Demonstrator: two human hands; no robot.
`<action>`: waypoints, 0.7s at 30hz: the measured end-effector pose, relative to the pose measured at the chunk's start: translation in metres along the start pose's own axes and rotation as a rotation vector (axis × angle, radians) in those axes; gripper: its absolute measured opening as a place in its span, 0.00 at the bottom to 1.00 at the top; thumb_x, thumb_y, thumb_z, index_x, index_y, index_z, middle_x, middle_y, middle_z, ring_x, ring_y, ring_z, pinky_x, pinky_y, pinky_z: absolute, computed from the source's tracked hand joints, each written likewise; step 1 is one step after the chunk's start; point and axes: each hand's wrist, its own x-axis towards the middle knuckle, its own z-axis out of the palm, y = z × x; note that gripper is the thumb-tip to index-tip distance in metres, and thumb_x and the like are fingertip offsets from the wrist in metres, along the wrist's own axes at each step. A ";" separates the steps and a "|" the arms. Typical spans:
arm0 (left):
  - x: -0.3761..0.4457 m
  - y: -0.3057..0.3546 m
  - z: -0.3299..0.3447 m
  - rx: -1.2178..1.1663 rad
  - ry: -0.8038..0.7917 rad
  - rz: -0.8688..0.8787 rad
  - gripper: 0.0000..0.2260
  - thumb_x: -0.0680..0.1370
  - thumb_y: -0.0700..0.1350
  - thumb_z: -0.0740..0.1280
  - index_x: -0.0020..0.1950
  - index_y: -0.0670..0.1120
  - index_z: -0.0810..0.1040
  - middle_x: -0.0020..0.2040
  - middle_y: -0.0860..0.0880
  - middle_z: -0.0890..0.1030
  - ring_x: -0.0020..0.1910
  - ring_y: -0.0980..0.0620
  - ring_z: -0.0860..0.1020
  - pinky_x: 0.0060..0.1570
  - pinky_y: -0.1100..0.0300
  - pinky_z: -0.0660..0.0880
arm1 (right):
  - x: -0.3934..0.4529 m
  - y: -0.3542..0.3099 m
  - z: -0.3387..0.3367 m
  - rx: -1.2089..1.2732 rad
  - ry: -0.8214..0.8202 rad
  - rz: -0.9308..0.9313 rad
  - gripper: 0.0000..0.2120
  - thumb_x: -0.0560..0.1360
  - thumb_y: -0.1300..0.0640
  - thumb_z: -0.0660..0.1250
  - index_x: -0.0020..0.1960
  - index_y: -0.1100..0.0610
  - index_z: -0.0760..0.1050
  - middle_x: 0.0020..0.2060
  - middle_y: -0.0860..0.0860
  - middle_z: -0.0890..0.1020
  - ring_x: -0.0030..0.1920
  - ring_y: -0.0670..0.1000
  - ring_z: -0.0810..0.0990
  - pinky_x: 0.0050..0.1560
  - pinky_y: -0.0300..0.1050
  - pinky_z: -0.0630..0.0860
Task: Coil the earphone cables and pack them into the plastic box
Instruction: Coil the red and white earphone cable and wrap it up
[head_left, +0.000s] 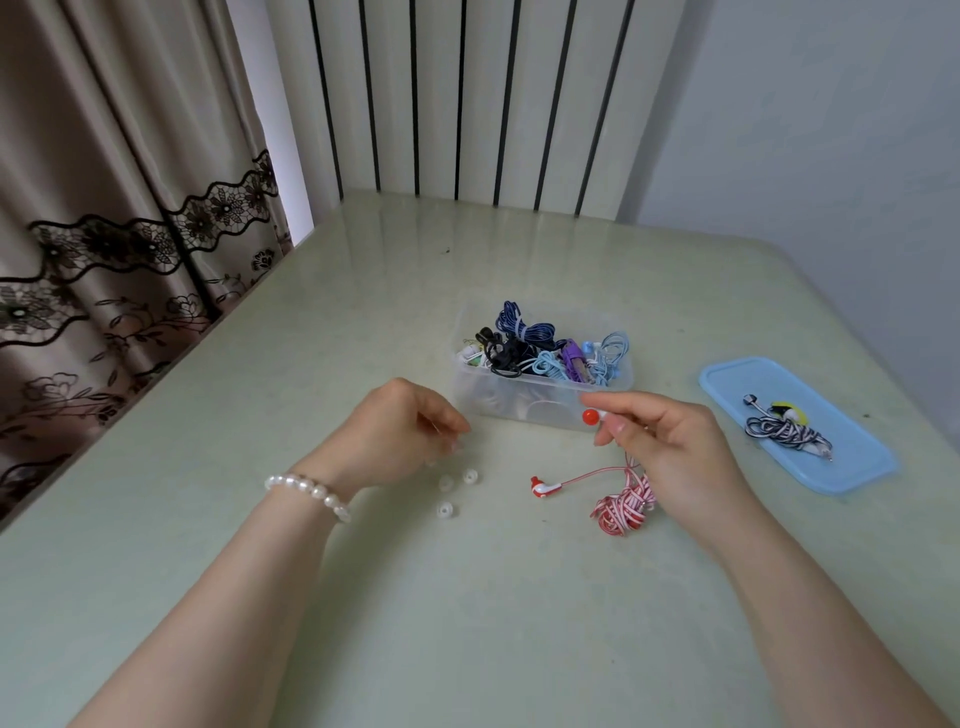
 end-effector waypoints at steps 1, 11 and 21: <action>-0.001 0.000 0.000 0.015 -0.027 0.004 0.07 0.70 0.36 0.72 0.43 0.47 0.83 0.30 0.57 0.80 0.26 0.65 0.74 0.36 0.70 0.72 | 0.000 -0.001 0.000 0.004 0.000 -0.006 0.17 0.75 0.68 0.61 0.46 0.47 0.79 0.32 0.43 0.82 0.37 0.42 0.77 0.42 0.29 0.70; -0.003 0.006 0.017 0.246 -0.116 0.100 0.06 0.68 0.41 0.74 0.43 0.48 0.85 0.38 0.51 0.80 0.34 0.59 0.73 0.38 0.68 0.70 | -0.002 0.002 0.002 -0.039 0.094 -0.033 0.17 0.75 0.68 0.62 0.47 0.48 0.80 0.32 0.38 0.82 0.33 0.63 0.71 0.33 0.38 0.66; -0.017 0.036 0.045 -0.742 -0.121 0.037 0.06 0.71 0.29 0.68 0.40 0.39 0.76 0.31 0.46 0.81 0.29 0.54 0.80 0.34 0.63 0.79 | -0.010 -0.002 0.017 0.003 0.098 -0.082 0.19 0.73 0.67 0.66 0.41 0.41 0.78 0.31 0.36 0.82 0.28 0.40 0.75 0.30 0.30 0.69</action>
